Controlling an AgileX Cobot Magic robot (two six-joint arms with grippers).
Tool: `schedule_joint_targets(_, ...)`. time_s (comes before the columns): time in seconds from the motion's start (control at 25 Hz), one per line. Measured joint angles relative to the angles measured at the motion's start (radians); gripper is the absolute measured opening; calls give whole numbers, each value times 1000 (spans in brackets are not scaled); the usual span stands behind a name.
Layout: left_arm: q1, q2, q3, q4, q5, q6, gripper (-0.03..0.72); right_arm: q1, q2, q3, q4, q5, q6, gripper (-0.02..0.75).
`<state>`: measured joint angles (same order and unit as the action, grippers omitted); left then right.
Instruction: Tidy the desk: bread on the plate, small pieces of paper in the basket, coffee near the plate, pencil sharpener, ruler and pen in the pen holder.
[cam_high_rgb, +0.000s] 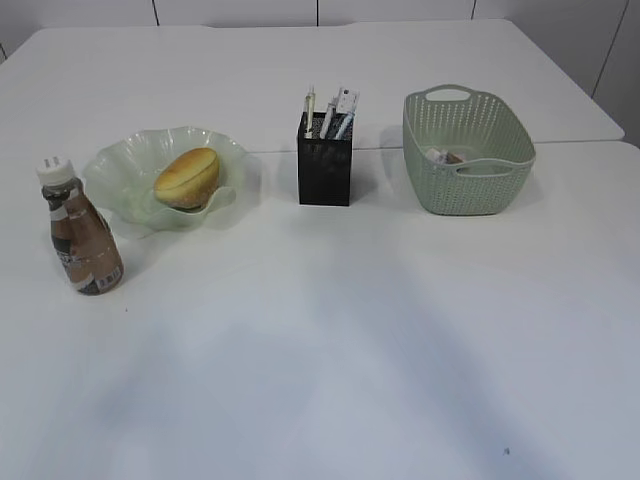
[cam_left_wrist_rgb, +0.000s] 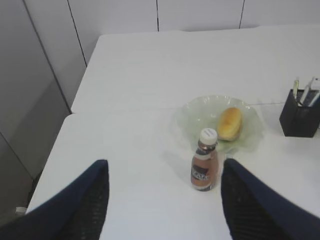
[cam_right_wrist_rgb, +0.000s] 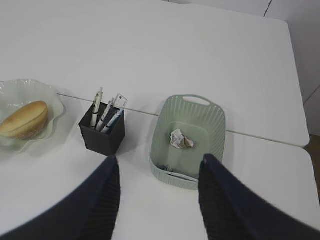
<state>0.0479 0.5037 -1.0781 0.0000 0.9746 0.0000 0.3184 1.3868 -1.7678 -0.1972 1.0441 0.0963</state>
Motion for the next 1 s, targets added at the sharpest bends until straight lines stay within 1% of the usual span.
schedule_joint_targets(0.16, 0, -35, 0, -57, 63, 38, 497, 0, -77, 39, 2, 12, 0, 409)
schedule_joint_targets(0.28, 0, -67, 0, -110, 96, 69, 496, 0, -177, 155, 6, -10, 0, 409)
schedule_joint_targets(0.36, 0, -89, 0, -125, 106, 80, 496, 0, -177, 155, 6, -10, 0, 409)
schedule_joint_targets(0.4, 0, -102, 0, -130, 107, 85, 496, 0, -270, 286, 24, -52, -2, 409)
schedule_joint_targets(0.44, 0, -116, -1, -132, 113, 88, 496, 0, -338, 366, 47, -84, -2, 408)
schedule_joint_targets(0.48, 0, -128, -1, -134, 120, 92, 496, 0, -338, 366, 47, -84, -2, 408)
schedule_joint_targets(0.52, 0, -138, -2, -134, 138, 92, 496, 0, -429, 464, 68, -119, -2, 408)
schedule_joint_targets(0.56, 0, -146, -2, -134, 163, 94, 496, 0, -429, 464, 68, -119, -2, 408)
schedule_joint_targets(0.6, 0, -153, -2, -136, 190, 94, 496, 0, -494, 528, 72, -133, -4, 408)
schedule_joint_targets(0.72, 0, -174, -2, -147, 233, 96, 496, 0, -618, 642, 106, -138, -6, 408)
schedule_joint_targets(0.76, 0, -187, -2, -151, 238, 96, 497, 0, -638, 657, 111, -138, -8, 408)
schedule_joint_targets(0.88, 0, -222, -2, -181, 255, 102, 496, 0, -741, 737, 130, -82, -13, 408)
schedule_joint_targets(0.92, 0, -236, -2, -190, 265, 102, 496, 0, -741, 737, 130, -82, -13, 408)
schedule_joint_targets(1.0, 0, -261, -2, -209, 292, 107, 496, 0, -814, 786, 138, -28, -34, 408)
